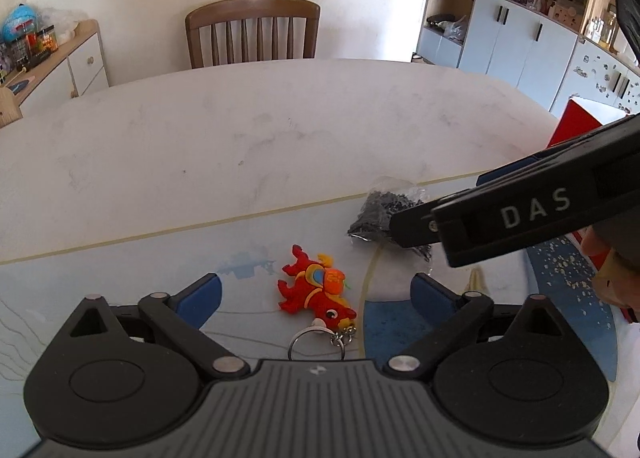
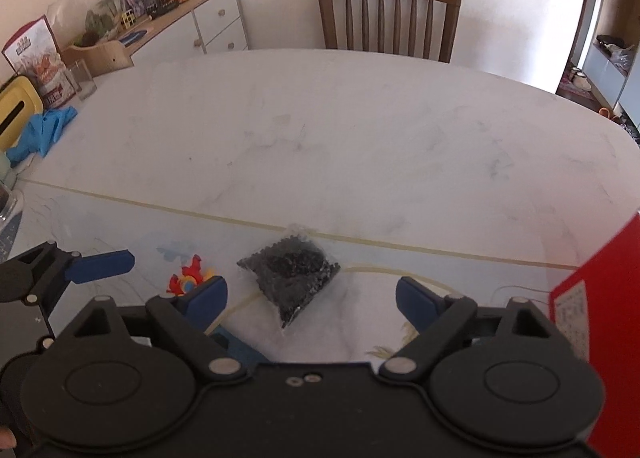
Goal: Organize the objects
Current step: 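Grasp the red dragon keychain with the left tool while the right tool grasps the dark bead bag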
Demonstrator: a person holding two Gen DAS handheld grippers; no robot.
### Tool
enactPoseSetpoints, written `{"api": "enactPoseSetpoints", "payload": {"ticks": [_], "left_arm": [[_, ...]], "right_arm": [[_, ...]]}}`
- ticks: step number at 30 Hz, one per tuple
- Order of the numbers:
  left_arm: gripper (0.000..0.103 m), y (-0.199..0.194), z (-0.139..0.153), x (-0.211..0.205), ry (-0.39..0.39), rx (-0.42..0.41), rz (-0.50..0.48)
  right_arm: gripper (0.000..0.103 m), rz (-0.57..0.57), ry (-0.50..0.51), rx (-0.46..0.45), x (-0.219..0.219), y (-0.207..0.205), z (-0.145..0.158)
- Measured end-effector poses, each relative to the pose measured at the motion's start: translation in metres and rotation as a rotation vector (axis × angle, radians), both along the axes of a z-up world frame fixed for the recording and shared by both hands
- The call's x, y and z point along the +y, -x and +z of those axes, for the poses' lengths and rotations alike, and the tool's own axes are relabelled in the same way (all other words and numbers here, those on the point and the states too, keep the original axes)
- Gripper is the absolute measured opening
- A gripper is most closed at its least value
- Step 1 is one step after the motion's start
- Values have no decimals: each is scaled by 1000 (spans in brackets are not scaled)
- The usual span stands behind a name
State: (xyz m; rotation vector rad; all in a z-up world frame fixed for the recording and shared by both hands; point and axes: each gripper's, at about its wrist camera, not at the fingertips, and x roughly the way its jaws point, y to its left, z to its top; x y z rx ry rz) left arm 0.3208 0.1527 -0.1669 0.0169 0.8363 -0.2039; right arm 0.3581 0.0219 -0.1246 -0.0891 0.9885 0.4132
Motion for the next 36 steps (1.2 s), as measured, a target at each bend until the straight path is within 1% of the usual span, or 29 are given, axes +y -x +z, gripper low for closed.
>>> {"api": "enactPoseSetpoints", "payload": {"ticks": [3, 5, 8, 11, 16, 18, 21, 26, 27, 29, 30, 31, 36], "left_arm": [[90, -4, -3, 1, 10, 15, 5], [89, -6, -3, 1, 8, 15, 9], [82, -6, -4, -1, 10, 14, 14], [76, -7, -4, -2, 9, 9, 12], [59, -5, -3, -4, -2, 4, 8], [48, -4, -2, -5, -6, 5, 3], [40, -5, -1, -8, -31, 3, 11], [38, -4, 1, -12, -52, 13, -2], [38, -4, 1, -11, -53, 15, 0], [38, -4, 2, -11, -48, 20, 6], [38, -3, 4, -11, -48, 18, 10], [38, -1, 5, -11, -49, 17, 10], [38, 7, 13, -15, -52, 5, 6]], "right_arm": [[88, 8, 13, 6, 3, -5, -5], [88, 10, 13, 14, 5, -8, -8], [85, 20, 13, 21, 8, -11, -12], [81, 38, 27, 27, 13, -14, -17], [72, 57, 42, 28, 18, -17, -21], [70, 59, 47, 30, 18, -17, -22], [67, 61, 50, 23, 20, -17, -22], [51, 63, 57, 16, 20, -13, -21], [44, 62, 59, 15, 20, -12, -21], [40, 61, 64, 17, 18, -12, -20], [32, 61, 60, 18, 17, -11, -19], [27, 61, 57, 17, 15, -9, -18], [20, 62, 53, -8, 5, 2, -9]]}}
